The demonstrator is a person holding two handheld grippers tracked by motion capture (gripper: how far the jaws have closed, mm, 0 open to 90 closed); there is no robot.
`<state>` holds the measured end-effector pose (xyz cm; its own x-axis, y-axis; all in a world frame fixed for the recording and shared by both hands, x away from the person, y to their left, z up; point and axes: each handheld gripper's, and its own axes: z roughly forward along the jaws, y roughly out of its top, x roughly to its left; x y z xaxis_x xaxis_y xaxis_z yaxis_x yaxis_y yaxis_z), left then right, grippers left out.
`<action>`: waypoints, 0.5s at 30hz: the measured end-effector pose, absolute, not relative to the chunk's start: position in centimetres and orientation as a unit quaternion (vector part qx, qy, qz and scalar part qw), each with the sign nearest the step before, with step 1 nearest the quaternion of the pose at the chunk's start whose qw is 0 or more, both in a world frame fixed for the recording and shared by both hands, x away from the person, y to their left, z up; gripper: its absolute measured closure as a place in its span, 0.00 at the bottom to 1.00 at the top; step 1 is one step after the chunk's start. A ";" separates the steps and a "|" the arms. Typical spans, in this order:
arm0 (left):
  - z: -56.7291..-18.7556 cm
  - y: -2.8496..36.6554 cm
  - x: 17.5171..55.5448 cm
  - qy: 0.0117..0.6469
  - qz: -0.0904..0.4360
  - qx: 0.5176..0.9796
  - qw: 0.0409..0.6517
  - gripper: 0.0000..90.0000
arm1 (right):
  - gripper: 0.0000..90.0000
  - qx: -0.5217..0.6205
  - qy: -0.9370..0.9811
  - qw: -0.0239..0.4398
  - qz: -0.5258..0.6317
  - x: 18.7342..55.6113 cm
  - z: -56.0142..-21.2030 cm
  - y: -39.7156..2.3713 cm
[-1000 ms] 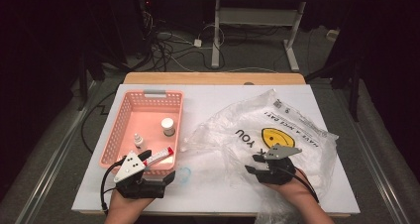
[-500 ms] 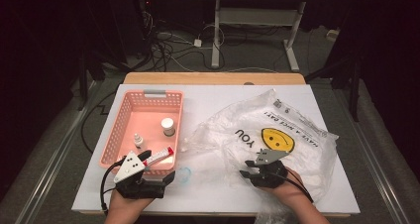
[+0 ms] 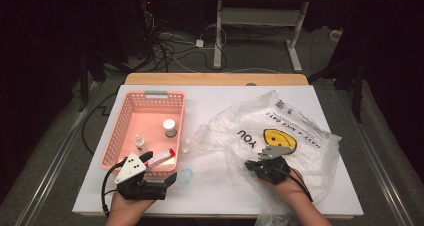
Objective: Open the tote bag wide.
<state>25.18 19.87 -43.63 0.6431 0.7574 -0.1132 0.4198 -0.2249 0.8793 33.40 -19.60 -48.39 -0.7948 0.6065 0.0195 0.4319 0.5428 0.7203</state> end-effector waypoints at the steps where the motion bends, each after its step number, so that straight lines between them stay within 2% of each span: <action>1: -43.6 19.9 25.2 0.385 0.173 0.764 0.488 0.00 | 1.00 0.298 0.870 0.118 0.375 33.4 -48.4 -19.6; 10: -43.7 19.7 25.1 0.381 0.176 0.765 0.489 0.00 | 1.00 0.333 0.829 0.131 0.430 33.6 -47.6 -21.2; 15: -43.7 19.8 25.1 0.381 0.177 0.764 0.490 0.00 | 1.00 0.343 0.805 0.157 0.458 33.4 -46.6 -21.9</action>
